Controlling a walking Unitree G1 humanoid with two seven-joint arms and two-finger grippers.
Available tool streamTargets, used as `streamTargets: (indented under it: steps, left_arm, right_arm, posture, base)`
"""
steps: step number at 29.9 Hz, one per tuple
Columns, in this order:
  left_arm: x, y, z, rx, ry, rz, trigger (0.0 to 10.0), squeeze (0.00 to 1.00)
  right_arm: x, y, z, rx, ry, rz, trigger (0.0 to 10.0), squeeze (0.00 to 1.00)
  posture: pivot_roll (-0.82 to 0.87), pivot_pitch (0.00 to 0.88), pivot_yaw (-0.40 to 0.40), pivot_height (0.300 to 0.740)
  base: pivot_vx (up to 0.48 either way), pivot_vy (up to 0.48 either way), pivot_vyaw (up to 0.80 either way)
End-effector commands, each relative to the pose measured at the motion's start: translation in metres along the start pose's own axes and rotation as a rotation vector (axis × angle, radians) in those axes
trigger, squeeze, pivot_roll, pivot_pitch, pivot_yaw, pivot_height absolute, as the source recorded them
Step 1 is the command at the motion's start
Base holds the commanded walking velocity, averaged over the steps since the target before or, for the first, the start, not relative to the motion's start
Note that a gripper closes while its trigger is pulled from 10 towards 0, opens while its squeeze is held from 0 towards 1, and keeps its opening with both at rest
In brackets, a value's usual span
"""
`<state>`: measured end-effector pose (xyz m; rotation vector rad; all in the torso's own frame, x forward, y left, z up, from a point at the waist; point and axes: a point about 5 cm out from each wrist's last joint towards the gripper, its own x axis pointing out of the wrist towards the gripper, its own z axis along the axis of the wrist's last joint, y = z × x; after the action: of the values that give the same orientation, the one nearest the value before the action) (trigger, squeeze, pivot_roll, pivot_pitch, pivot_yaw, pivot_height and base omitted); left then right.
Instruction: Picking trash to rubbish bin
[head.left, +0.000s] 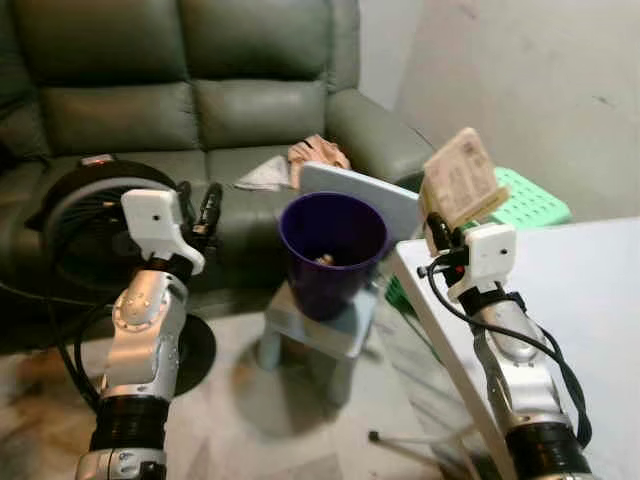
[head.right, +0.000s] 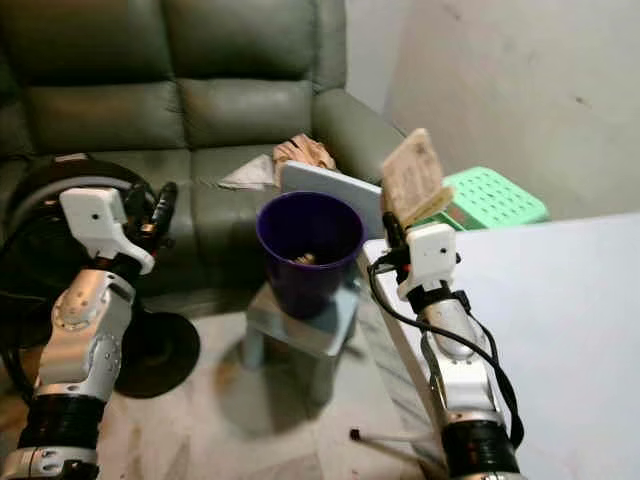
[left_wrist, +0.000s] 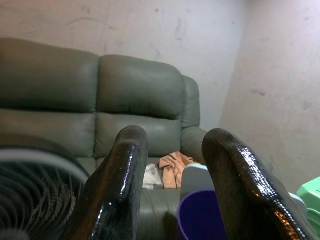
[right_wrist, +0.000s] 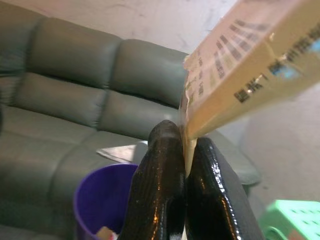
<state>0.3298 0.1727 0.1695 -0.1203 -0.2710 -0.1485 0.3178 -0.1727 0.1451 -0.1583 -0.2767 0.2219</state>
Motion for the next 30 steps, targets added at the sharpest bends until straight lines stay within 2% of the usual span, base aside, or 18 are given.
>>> streamTargets:
  steps: [1, 4, 8, 17, 21, 23, 30]
  left_arm:
    - [0.003, -0.011, 0.002, 0.001, -0.009, -0.041, 10.0, 0.0]
    - [0.002, -0.012, 0.001, 0.006, -0.003, -0.036, 10.0, 0.0]
    - [0.002, -0.014, -0.001, 0.015, -0.001, -0.053, 10.0, 0.0]
    - [-0.004, -0.017, -0.009, 0.065, 0.013, -0.064, 10.0, 0.0]
    - [-0.007, -0.015, -0.011, 0.066, 0.009, -0.057, 10.0, 0.0]
    - [-0.01, -0.014, -0.015, 0.05, 0.007, -0.05, 10.0, 0.0]
    - [-0.016, -0.013, -0.024, 0.03, 0.027, -0.052, 10.0, 0.0]
  right_arm:
    - [-0.002, -0.008, 0.0, -0.005, -0.001, -0.018, 10.0, 0.0]
    - [-0.003, -0.007, 0.0, -0.004, 0.001, -0.009, 10.0, 0.0]
    - [-0.002, -0.006, 0.001, 0.052, -0.014, 0.012, 10.0, 0.0]
    - [-0.001, -0.002, -0.003, 0.058, 0.001, 0.035, 10.0, 0.0]
    - [-0.002, 0.001, -0.008, 0.079, 0.016, 0.039, 10.0, 0.0]
    - [-0.005, 0.003, -0.014, 0.138, 0.03, 0.023, 10.0, 0.0]
    - [-0.011, 0.006, -0.023, 0.142, 0.061, 0.018, 10.0, 0.0]
  posture:
    - [0.04, 0.01, -0.119, 0.74]
    - [0.04, 0.014, -0.119, 0.74]
    - [0.04, 0.026, -0.124, 0.74]
    - [0.05, 0.046, -0.126, 0.74]
    - [0.05, 0.044, -0.125, 0.74]
    - [0.05, 0.043, -0.121, 0.74]
    - [0.06, 0.046, -0.115, 0.74]
  base:
    - [0.0, 0.0, 0.8]
    - [0.0, 0.0, 0.27]
    - [0.0, 0.0, 0.0]
    - [0.0, 0.0, 0.0]
    - [0.0, 0.0, 0.0]
    - [0.0, 0.0, 0.0]
    - [0.0, 0.0, 0.0]
